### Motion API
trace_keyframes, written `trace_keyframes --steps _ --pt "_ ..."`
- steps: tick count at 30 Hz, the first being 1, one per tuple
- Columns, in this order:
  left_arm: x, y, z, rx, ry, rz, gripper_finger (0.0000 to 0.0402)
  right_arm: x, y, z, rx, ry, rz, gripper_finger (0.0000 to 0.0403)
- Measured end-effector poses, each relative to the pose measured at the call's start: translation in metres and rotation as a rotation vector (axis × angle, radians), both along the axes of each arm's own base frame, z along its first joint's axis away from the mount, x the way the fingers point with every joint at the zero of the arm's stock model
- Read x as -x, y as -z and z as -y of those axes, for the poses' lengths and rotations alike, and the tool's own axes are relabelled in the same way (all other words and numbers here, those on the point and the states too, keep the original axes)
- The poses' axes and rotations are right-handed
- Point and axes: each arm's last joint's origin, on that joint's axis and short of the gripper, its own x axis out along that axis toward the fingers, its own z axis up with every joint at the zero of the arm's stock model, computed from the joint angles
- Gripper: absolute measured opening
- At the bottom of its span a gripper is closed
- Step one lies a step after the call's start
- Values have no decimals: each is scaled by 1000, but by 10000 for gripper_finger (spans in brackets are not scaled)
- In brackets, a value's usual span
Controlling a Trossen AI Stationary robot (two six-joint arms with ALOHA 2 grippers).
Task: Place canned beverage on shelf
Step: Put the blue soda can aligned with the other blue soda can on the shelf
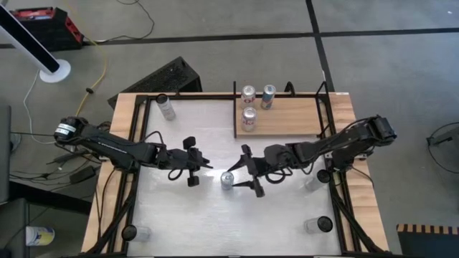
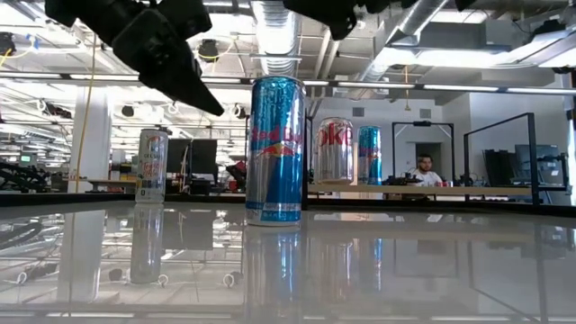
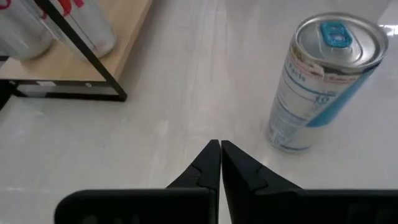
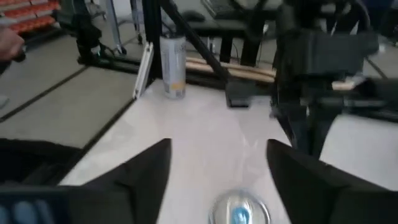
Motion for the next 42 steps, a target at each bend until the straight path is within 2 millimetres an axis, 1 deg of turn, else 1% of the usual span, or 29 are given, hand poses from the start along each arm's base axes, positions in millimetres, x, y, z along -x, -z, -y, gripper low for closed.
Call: trace_keyframes --steps 2,4,5,9,11,17,20,26,29,31,35,42 --pt "-1 0 0 0 0 0 0 -6 8 -1 1 0 -5 320" --pt "-1 0 0 -3 2 3 0 -11 22 -2 10 1 -51 345" --pt "-2 0 0 -3 2 10 0 -14 26 -3 8 2 -42 355" --pt "-2 1 0 -4 2 5 0 -22 38 -3 14 52 -46 376" --pt "-1 1 0 -5 2 1 0 -24 42 -2 21 85 -62 378" --pt "-1 1 0 -6 2 -2 0 -24 43 -1 -10 135 -77 379" --pt "-1 1 0 -12 6 -1 0 -23 45 0 -3 197 -102 379" --pt "-2 1 0 -11 7 3 0 -22 47 -3 -16 201 -122 379" --pt "-2 1 0 -11 6 4 0 -26 55 -8 -19 192 -118 379" --pt "-2 1 0 -11 6 4 0 -29 67 -12 -6 196 -136 379" --pt "-2 1 0 -10 6 4 0 -34 81 -15 12 223 -150 379" --pt "-1 1 0 -7 7 3 0 -32 75 -14 24 219 -138 367"
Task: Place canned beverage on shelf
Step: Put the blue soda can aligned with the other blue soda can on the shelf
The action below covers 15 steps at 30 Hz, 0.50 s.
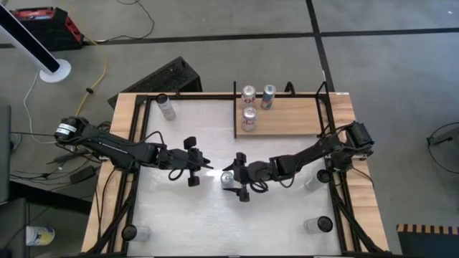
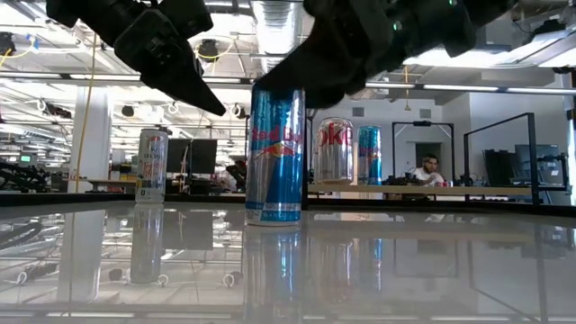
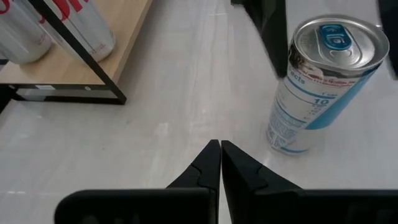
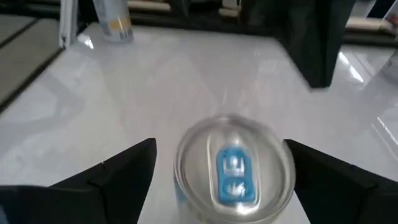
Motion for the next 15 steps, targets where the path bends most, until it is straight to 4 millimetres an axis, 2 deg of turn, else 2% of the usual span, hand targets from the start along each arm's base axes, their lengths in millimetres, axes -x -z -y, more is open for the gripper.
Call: trace_keyframes --steps 6,15 --pt "0 0 0 0 0 0 0 2 -9 1 6 -3 17 346" --pt "0 0 0 0 1 -1 0 4 -9 5 -7 9 -14 302"
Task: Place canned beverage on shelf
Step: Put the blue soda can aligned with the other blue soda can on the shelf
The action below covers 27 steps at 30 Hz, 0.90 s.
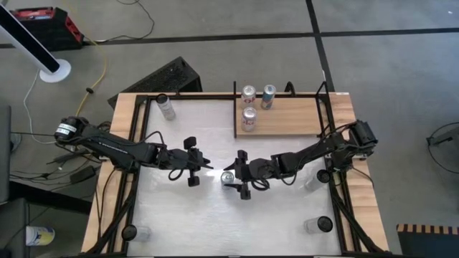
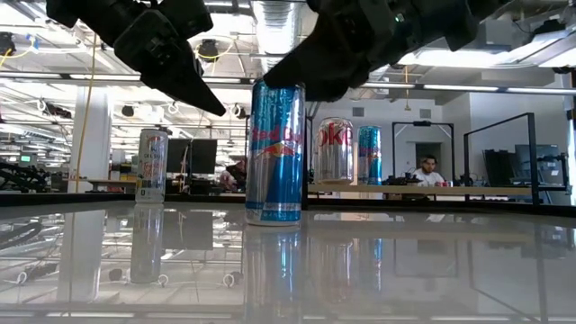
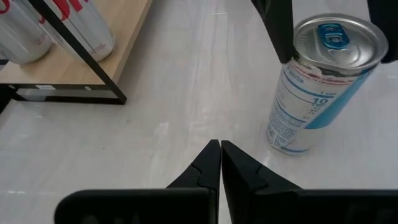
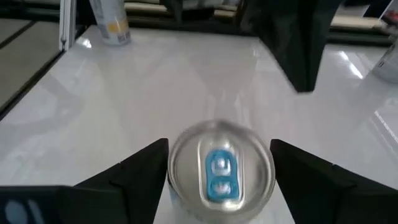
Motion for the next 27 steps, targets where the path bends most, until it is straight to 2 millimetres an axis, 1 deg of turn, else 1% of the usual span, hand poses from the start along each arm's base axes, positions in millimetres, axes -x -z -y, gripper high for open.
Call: trace_keyframes --steps 16,18,21,23,25,27 --pt "0 0 0 6 -4 2 0 1 2 -1 -10 1 -26 301" --pt "0 0 0 7 -4 2 0 1 2 -1 -10 1 -26 297" --pt "0 0 0 11 -6 3 0 1 2 -2 -9 0 -25 279" --pt "0 0 0 11 -6 3 0 2 0 -1 -10 -1 -22 264" --pt "0 0 0 11 -6 3 0 4 -5 -1 -18 -16 -17 261" --pt "0 0 0 10 -6 1 0 10 -14 0 -21 -29 -15 261"
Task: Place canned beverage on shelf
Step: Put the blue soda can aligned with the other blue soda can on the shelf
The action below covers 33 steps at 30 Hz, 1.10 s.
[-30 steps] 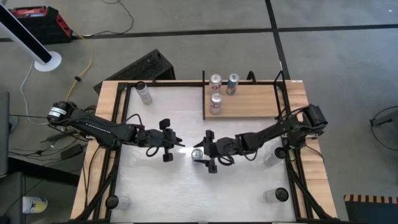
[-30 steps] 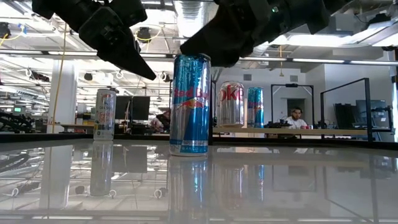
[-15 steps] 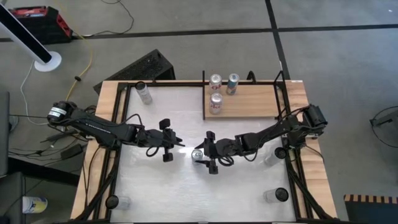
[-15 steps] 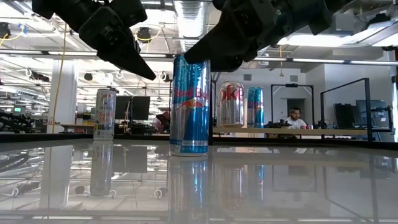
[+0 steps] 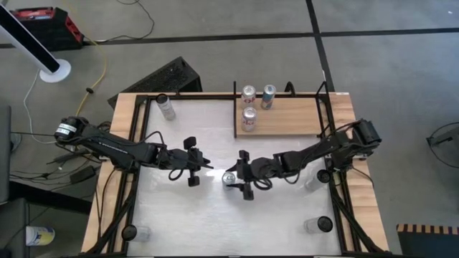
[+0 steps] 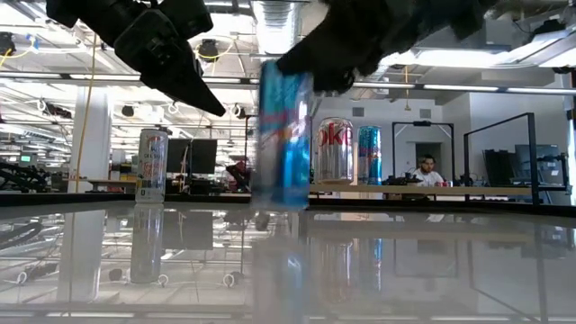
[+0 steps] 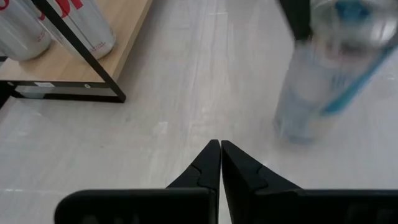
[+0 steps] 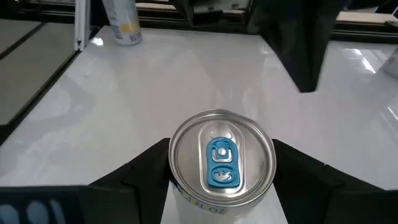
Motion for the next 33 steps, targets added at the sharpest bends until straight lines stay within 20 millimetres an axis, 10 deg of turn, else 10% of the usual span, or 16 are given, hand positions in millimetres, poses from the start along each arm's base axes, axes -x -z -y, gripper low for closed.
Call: trace_keyframes --steps 18,33 --pt "0 0 0 -10 4 3 0 122 -103 53 150 44 -75 261" --pt "-1 -1 0 40 3 14 0 180 -80 182 109 276 -13 261"
